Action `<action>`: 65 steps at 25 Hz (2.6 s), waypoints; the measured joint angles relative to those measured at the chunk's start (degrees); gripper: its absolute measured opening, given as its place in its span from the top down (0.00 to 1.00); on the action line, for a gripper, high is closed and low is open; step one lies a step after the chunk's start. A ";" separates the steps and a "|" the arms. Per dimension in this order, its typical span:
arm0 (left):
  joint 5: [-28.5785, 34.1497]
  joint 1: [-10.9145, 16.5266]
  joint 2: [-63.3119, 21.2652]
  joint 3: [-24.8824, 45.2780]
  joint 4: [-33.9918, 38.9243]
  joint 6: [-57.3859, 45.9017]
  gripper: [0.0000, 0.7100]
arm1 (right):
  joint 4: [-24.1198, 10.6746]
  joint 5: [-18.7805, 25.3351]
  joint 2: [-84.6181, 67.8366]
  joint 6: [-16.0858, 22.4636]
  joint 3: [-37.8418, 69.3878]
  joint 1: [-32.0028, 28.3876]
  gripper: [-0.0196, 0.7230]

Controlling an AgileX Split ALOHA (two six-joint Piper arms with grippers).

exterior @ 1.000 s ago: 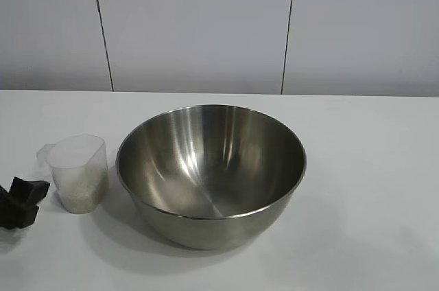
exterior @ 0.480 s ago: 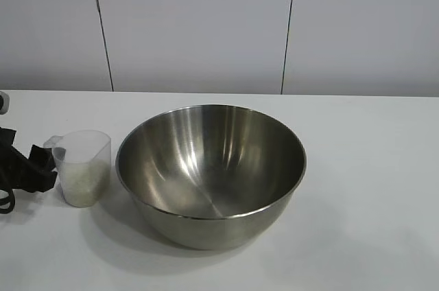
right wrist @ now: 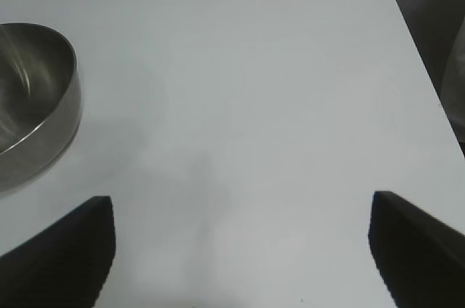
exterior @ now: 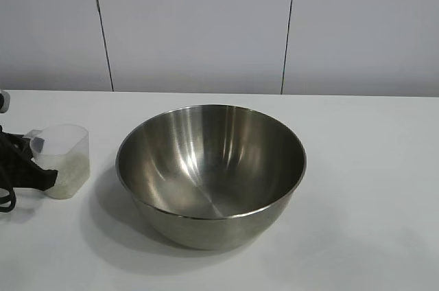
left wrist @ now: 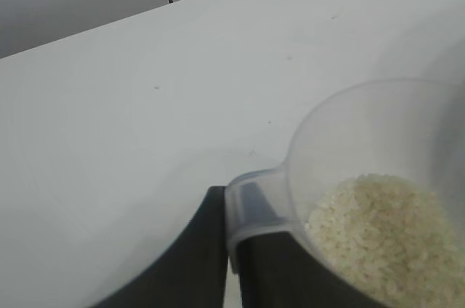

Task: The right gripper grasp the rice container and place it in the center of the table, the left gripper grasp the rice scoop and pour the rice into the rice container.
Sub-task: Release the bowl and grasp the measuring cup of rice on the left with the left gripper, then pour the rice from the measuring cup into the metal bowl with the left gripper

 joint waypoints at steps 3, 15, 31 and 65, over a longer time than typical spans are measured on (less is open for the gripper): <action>0.00 0.00 0.00 0.00 2.22 -0.15 0.98 | 0.00 0.00 0.00 0.00 0.00 0.00 0.10; 0.68 0.00 -8.15 -0.95 4.83 0.56 0.99 | 0.00 0.00 0.00 0.00 0.00 0.00 0.10; 31.89 -12.17 -24.52 -16.77 15.01 8.46 0.99 | 0.00 0.11 0.00 0.00 0.00 0.00 0.11; 40.36 -26.40 -23.44 -21.43 29.38 50.89 0.99 | 0.00 0.05 0.00 0.00 0.00 0.00 0.11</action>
